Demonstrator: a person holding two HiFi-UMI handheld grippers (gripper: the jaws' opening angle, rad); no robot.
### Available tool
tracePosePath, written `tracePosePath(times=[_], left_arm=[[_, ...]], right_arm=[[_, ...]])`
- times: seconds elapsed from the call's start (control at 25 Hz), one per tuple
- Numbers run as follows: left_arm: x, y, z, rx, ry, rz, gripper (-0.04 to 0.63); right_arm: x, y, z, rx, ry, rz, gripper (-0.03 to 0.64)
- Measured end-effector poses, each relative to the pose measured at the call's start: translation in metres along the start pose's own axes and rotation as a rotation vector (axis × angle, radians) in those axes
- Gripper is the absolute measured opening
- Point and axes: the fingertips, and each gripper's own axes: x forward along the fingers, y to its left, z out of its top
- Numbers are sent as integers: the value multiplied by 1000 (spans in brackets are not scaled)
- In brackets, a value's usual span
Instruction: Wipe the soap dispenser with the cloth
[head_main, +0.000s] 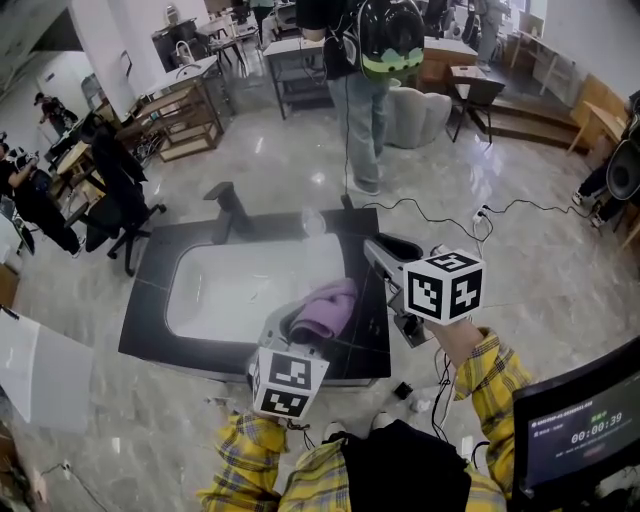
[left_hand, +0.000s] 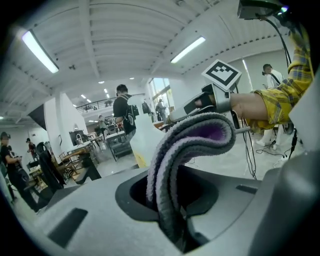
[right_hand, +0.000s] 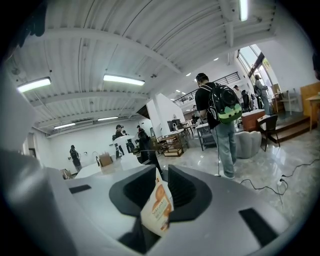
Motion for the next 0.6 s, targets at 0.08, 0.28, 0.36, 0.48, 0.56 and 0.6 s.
tracePosePath(times=[0.08, 0.28, 0.36, 0.48, 0.56, 0.6], left_arm=[[6, -7, -10, -1, 21, -3, 72], [20, -18, -33, -31, 59, -17, 72], [22, -16, -41, -42, 71, -21, 72], [26, -14, -54, -54, 89, -25, 72], [31, -19, -60, -59, 99, -26, 72], [33, -22, -63, -60, 104, -27, 72]], right_arm=[[-3, -3, -3, 3, 6, 5, 67], [-4, -10, -11, 4, 25, 9, 66], [-1, -9, -13, 5, 32, 8, 66], [3, -8, -16, 8, 37, 10, 66], [0, -12, -18, 10, 38, 12, 66], [-2, -14, -19, 11, 38, 13, 66]])
